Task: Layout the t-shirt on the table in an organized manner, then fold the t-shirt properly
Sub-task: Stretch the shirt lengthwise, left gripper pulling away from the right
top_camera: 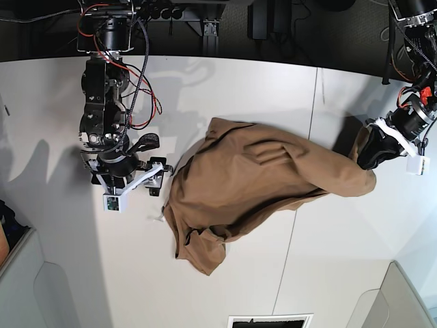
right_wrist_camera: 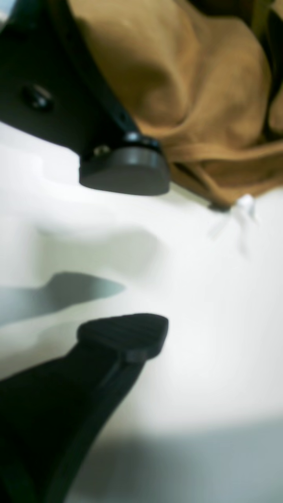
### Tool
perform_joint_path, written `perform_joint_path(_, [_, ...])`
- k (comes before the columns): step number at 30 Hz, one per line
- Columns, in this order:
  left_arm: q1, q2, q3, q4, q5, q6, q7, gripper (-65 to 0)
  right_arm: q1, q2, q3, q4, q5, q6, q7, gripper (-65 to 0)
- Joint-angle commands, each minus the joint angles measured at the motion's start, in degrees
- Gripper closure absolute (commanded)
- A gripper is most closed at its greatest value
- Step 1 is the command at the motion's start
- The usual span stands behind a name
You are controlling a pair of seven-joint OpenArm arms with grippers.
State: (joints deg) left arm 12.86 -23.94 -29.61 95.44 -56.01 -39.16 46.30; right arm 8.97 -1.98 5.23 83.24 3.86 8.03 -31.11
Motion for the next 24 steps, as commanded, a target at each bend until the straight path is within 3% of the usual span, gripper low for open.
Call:
perform_joint_path(1, [-0.5,-1.0,-1.2,0.9,-1.6,-0.8,-1.4,0.0,0.5,-0.4,-0.2,1.0,1.7,1.7,1.5,-45.1])
perform_joint_path(6, [-0.5,-1.2,-2.5,0.9,-1.7,-0.8,-1.4,0.0,-0.8,-3.6,-2.5,1.0,6.4,8.7,2.7,-45.1])
perform_joint_path(9, [-0.5,-1.1,-2.5,0.9,-2.2,-0.8,-1.4,0.0,-0.9,-5.8,-5.6,0.5,5.8,8.6,5.0,-45.1])
perform_joint_path(15, [-0.5,-1.2,-2.5,0.9,-2.1,-0.8,-1.2,0.0,-0.5,-6.6,-8.3,-3.8,0.4,0.3,8.9,-45.0])
perform_joint_path(18, [-0.4,-1.1,-2.5,0.9,-2.1,-0.8,-1.0,0.0,0.2,-6.7,-8.4,-7.0,-0.2,-0.2,9.0,-44.0])
perform_joint_path(20, [-0.5,-1.1,-2.5,0.9,-2.1,-0.8,-1.0,0.0,0.2,-6.7,-8.4,-8.3,-0.2,1.0,9.3,-35.0])
perform_joint_path(24, [-0.5,-1.1,-2.5,0.9,-3.7,-0.8,-1.0,0.0,0.3,-6.6,-8.4,-8.7,-0.7,1.2,11.5,-3.2])
